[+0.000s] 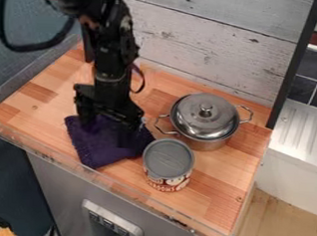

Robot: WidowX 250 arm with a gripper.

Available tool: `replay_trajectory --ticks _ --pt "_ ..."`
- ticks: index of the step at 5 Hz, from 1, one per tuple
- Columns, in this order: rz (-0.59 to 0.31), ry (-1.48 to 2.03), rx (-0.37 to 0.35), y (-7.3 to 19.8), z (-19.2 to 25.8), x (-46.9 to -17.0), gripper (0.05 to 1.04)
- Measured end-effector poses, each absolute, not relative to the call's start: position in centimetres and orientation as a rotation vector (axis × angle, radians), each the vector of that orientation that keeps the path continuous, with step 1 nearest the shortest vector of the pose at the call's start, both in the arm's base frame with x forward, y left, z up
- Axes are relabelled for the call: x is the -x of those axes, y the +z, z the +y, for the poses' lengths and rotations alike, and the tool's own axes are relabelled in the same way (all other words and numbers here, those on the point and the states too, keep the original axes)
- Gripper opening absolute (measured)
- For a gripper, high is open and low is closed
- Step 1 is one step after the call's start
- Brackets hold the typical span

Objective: Move the purple towel to the bottom left of the table

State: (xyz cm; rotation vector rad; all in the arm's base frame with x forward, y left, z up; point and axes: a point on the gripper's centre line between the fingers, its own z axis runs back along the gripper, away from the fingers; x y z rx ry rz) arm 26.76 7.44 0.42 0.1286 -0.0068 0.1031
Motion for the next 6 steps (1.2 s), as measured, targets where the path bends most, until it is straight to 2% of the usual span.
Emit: replay_trajectory --ticks 2,4,6 --pt "0.018 0.114 -0.205 0.0 9.3 -27.1 1.0" --pt "-0.017 0.353 -0.18 0.7 17.1 -24.2 1.001" --pt "-0.038 0.428 -0.175 0.6 20.9 -24.7 1.001"
